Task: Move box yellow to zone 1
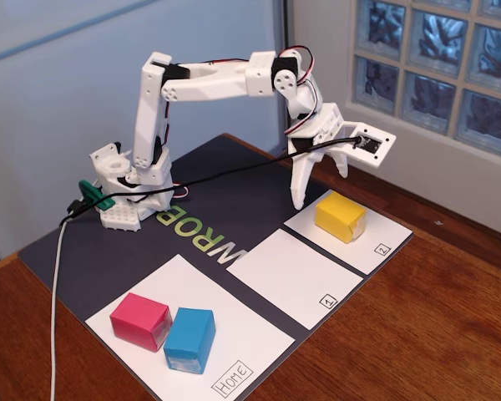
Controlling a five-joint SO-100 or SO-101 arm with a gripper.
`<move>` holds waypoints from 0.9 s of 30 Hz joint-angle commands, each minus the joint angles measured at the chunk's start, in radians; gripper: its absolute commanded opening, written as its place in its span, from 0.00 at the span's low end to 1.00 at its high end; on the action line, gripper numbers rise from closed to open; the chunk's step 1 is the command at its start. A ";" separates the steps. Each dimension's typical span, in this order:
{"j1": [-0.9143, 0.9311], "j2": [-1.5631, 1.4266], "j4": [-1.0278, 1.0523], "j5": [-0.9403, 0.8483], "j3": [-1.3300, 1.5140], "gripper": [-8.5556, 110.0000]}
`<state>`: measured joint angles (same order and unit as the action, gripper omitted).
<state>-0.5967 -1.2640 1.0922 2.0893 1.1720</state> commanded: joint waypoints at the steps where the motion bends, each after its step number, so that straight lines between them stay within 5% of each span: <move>1: -0.012 0.006 -0.020 0.028 -0.044 0.51; 27: -0.077 0.247 -0.175 0.104 -0.061 0.45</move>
<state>-0.6627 -1.0094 0.9388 2.1844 1.1566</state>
